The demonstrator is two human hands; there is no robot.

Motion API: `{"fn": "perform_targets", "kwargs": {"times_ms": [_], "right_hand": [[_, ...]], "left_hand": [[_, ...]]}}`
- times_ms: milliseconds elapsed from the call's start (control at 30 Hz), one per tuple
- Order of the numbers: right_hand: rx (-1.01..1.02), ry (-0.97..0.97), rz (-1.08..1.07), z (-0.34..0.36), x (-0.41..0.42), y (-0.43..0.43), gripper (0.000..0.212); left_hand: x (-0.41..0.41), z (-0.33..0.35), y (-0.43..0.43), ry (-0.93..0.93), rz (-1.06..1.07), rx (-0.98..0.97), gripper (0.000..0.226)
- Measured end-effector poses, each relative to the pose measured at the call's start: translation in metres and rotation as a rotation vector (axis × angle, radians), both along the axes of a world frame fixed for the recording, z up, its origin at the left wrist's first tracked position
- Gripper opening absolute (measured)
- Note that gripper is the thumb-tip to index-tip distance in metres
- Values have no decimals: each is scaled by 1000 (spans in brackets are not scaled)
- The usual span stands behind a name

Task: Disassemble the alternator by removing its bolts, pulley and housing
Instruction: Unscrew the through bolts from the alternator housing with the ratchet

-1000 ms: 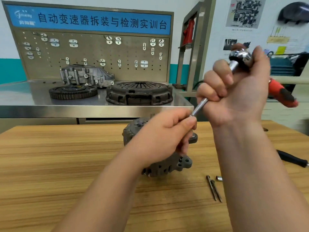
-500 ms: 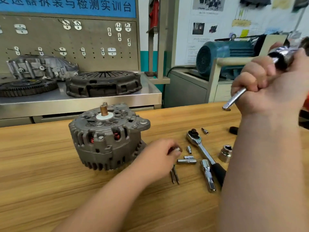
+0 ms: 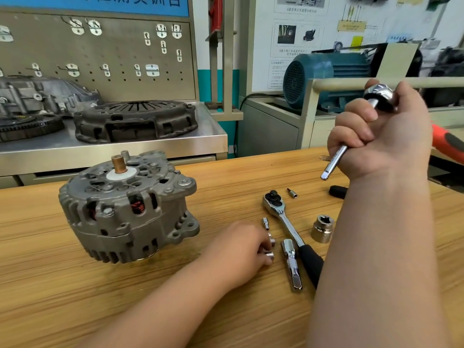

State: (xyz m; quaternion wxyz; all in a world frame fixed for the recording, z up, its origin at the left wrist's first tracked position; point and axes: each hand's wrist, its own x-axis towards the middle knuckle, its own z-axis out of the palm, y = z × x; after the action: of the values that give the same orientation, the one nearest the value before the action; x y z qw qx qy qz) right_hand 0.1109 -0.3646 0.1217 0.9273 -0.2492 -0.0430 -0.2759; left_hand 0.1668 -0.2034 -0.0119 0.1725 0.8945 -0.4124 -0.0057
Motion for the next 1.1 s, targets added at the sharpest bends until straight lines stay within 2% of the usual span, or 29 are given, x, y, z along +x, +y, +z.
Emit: {"fn": "perform_targets", "kwargs": {"times_ms": [167,333,533,600,733,1100], "right_hand": [[50,-11,-16,-2,-3,-11,40],[83,-44,-4,-2,-6,-16,40],[101,-61,-11,-2,-7,-19,39],[101,-64,0,-2,-6,-18,40],[93,-67,26,-3,-2,-16,40],[104,-53,15,-5,0,-18,39]], "left_hand": [[10,4,-1,-36,73,-93,20],[19,8,-4,-4,157,-16,17],[20,13,7,47,215,19,23],[17,13,11,44,220,21,29],[12,10,12,22,211,17,20],[16,-2,-5,-5,197,59,22]]}}
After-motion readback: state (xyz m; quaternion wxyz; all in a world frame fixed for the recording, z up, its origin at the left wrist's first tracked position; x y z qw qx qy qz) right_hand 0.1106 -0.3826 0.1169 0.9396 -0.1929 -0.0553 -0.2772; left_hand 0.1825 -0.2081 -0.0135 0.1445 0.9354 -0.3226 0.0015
